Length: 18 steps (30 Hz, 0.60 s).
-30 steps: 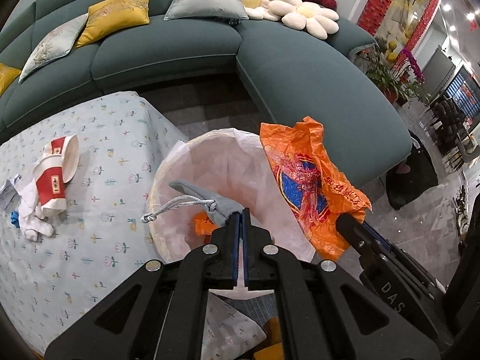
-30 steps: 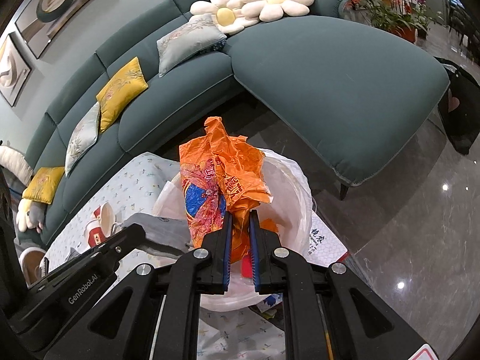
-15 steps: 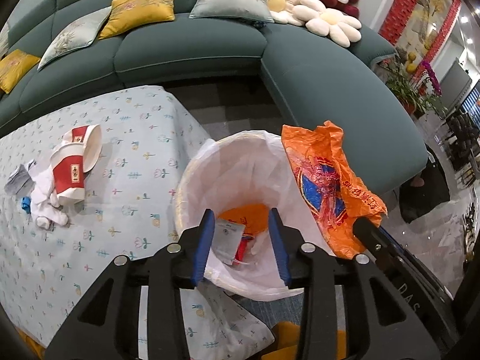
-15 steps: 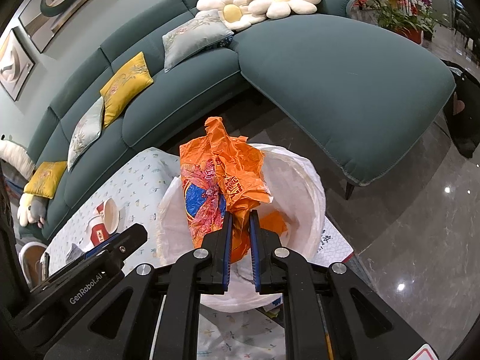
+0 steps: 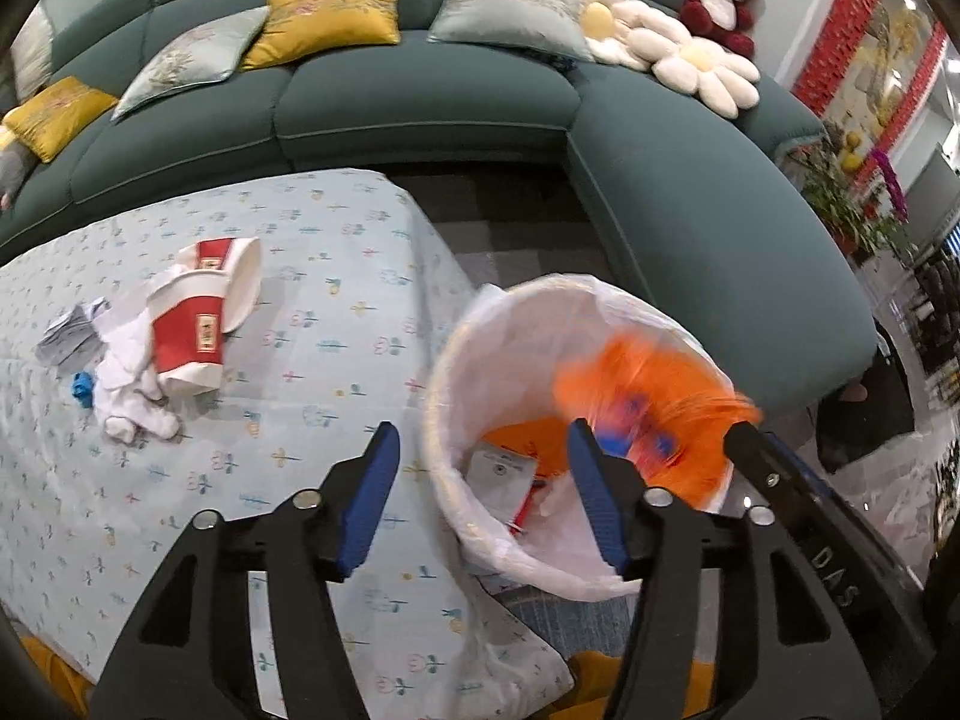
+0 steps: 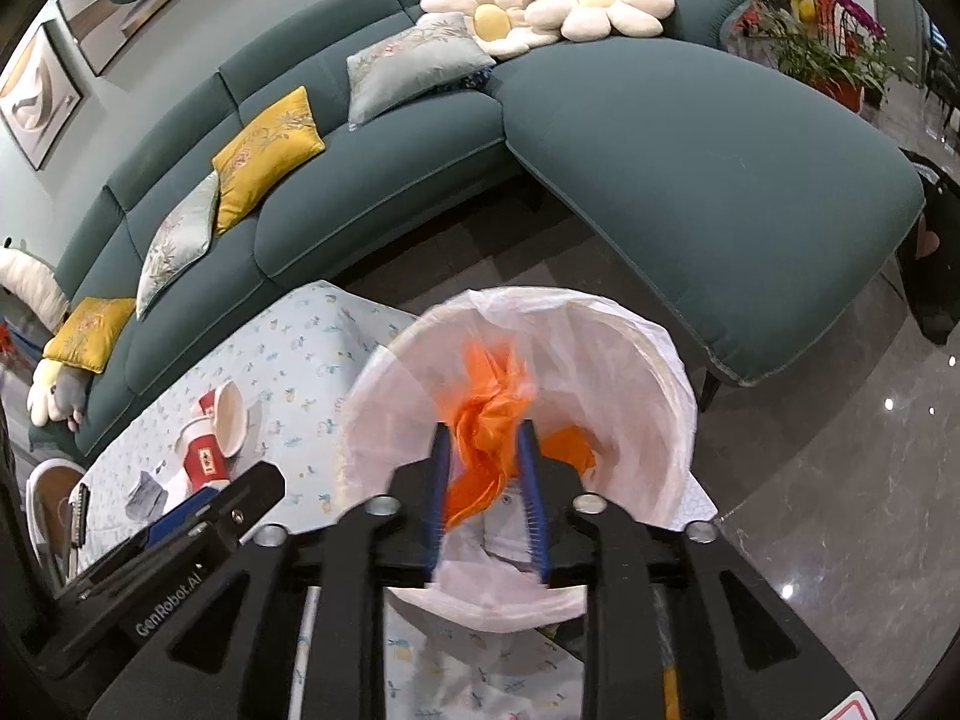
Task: Collect trash
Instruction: 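Move both tools back to the table toward the blue tie and paper cup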
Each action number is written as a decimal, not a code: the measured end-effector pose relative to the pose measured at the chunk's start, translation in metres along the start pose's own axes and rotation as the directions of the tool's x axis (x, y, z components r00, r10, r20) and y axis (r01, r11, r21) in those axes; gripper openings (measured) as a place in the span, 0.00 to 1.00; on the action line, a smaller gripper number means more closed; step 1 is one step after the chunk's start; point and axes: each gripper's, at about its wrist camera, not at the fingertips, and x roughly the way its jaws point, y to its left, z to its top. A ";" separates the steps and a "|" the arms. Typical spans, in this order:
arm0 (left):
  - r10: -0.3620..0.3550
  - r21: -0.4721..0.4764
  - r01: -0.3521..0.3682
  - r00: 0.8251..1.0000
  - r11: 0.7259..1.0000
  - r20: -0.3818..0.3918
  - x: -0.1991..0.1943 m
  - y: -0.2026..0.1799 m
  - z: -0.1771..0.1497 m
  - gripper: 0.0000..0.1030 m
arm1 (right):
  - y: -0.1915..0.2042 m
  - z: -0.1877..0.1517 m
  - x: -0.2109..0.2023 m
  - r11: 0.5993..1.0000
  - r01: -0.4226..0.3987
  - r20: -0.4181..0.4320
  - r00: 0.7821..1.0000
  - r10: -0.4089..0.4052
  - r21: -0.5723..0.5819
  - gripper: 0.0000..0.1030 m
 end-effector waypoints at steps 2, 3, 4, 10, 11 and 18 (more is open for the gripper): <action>0.012 -0.016 -0.012 1.000 1.000 0.000 -0.001 0.010 0.000 0.55 | 0.007 0.000 -0.002 1.000 -0.009 0.008 1.000 0.009 -0.010 0.29; 0.015 -0.026 -0.015 1.000 1.000 0.000 -0.002 0.014 0.001 0.55 | 0.011 0.001 -0.003 1.000 -0.013 0.008 1.000 0.014 -0.015 0.29; 0.019 -0.040 -0.019 1.000 0.999 0.001 -0.003 0.020 0.001 0.55 | 0.015 0.001 -0.003 1.000 -0.017 0.009 1.000 0.017 -0.022 0.29; 0.038 -0.081 -0.036 0.999 0.996 0.018 -0.013 0.045 0.000 0.55 | 0.042 -0.001 -0.007 0.997 -0.034 0.007 0.999 0.035 -0.066 0.29; 0.040 -0.087 -0.038 0.999 0.995 0.021 -0.015 0.049 -0.001 0.55 | 0.046 -0.002 -0.008 0.997 -0.036 0.006 0.999 0.037 -0.075 0.29; 0.052 -0.136 -0.047 0.998 0.990 0.037 -0.028 0.079 -0.004 0.55 | 0.074 -0.010 -0.016 0.991 -0.044 0.007 0.999 0.045 -0.128 0.35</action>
